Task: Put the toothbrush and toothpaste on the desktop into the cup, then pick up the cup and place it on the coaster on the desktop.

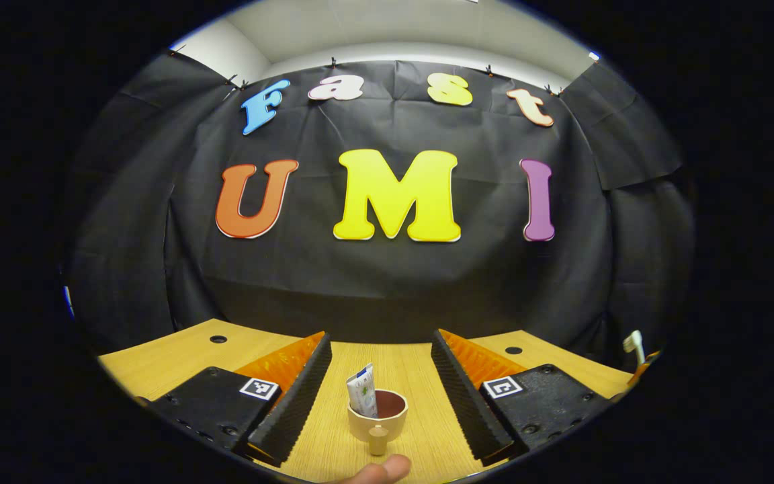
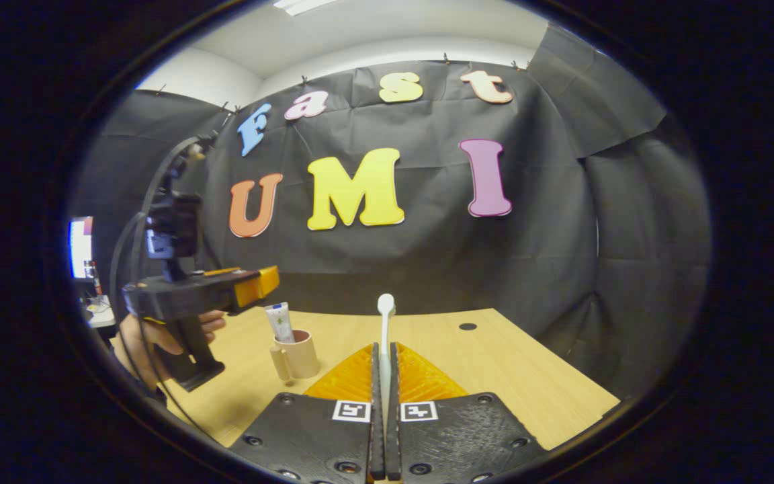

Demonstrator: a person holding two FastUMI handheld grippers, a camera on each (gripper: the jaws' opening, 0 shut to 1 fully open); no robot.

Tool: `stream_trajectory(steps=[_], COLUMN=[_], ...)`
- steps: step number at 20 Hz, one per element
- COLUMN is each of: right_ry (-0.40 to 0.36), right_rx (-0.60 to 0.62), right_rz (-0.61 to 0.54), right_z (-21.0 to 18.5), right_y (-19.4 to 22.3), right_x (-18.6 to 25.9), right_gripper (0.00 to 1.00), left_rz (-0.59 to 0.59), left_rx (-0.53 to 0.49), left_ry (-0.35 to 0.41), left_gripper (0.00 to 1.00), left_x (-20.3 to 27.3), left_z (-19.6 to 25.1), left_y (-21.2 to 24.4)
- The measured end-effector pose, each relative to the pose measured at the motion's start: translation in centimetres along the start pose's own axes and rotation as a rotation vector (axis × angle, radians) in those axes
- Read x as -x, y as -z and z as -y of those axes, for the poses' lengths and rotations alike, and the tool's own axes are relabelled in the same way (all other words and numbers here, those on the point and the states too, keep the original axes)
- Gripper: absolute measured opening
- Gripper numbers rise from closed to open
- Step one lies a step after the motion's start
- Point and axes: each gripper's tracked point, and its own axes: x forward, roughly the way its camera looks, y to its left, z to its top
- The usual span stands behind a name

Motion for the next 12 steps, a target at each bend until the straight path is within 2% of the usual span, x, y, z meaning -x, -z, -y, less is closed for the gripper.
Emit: stream_trajectory(steps=[1, 2, 3, 4, 7, 11, 12], right_ry=[-0.015, -0.034, -0.043, -0.047, -0.061, -0.122, -0.127], right_rx=[-0.008, -0.020, -0.026, -0.029, -0.028, 0.006, 0.020], right_rz=[-0.001, -0.006, -0.013, -0.017, 0.004, 0.035, 0.046], right_z=[-0.5, -1.3, -1.9, -2.2, -4.3, -8.6, -9.3], right_y=[-0.2, -0.3, -0.5, -0.6, -2.0, -3.2, -3.3], right_x=[-0.7, -1.4, -2.2, -3.0, -5.5, -9.9, -11.3], right_gripper=[0.02, 0.01, 0.01, 0.04, 0.01, 0.04, 0.01], left_rz=[0.021, 0.021, 0.005, -0.018, -0.092, -0.092, -0.069], left_rx=[-0.014, -0.029, -0.043, -0.054, -0.039, -0.041, -0.044], left_ry=[-0.009, -0.026, -0.033, -0.035, -0.030, -0.065, -0.079], left_gripper=[1.00, 1.00, 0.92, 0.99, 1.00, 1.00, 1.00], left_x=[1.3, 2.5, 3.6, 4.6, 7.6, 9.9, 10.0], left_z=[-0.2, -0.7, -0.8, -0.8, -1.1, -3.2, -3.9], left_y=[-0.8, -1.1, -0.9, -0.7, 0.3, -0.6, -1.2])
